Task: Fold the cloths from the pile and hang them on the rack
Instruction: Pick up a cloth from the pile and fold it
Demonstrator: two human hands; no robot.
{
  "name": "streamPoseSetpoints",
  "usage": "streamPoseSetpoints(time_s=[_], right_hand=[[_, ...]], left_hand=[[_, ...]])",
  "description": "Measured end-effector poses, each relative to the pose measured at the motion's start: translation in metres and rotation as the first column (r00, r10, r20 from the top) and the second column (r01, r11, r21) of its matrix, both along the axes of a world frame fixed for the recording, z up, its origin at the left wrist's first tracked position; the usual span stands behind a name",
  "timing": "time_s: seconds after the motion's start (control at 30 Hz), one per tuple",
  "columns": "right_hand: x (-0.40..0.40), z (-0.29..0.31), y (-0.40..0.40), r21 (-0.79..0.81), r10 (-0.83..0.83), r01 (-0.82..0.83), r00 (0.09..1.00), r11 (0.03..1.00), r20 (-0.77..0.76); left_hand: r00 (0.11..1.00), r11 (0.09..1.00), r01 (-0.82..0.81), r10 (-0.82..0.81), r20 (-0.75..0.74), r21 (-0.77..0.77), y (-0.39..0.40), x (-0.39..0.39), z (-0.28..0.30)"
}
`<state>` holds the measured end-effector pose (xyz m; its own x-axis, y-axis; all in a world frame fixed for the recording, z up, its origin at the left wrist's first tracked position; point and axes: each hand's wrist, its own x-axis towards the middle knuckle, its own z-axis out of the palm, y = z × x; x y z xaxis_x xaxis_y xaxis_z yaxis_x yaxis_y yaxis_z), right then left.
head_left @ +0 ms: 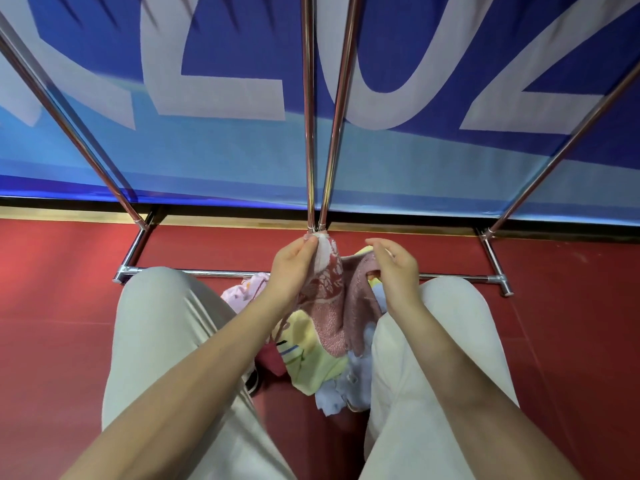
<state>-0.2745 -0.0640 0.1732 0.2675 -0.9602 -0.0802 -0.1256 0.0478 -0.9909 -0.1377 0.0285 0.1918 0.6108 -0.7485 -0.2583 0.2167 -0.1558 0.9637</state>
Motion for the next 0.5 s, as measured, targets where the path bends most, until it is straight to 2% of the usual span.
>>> streamPoseSetpoints(time_s=[0.1, 0.2, 0.27, 0.43, 0.5], right_hand=[[0.008, 0.007, 0.006, 0.047, 0.073, -0.076, 0.995, 0.996, 0.061], [0.011, 0.017, 0.014, 0.198, 0.181, -0.25, 0.933, 0.948, 0.311], [0.011, 0.02, 0.019, 0.227, 0.265, -0.366, 0.888, 0.902, 0.376], [0.009, 0.017, 0.022, 0.135, 0.359, -0.385, 0.916, 0.913, 0.182], [0.005, 0.015, 0.021, 0.065, 0.372, -0.376, 0.926, 0.924, 0.059]], left_hand=[[1.0, 1.0, 0.001, -0.001, 0.002, -0.017, -0.001, -0.005, 0.002], [1.0, 1.0, -0.007, 0.007, 0.006, -0.015, 0.0, -0.011, 0.003], [1.0, 0.999, -0.005, 0.005, -0.001, -0.032, 0.004, -0.017, 0.006], [0.999, 0.998, 0.053, -0.054, -0.003, -0.033, 0.012, -0.022, 0.006], [0.998, 0.998, 0.069, -0.069, -0.004, -0.009, 0.015, -0.024, 0.002]])
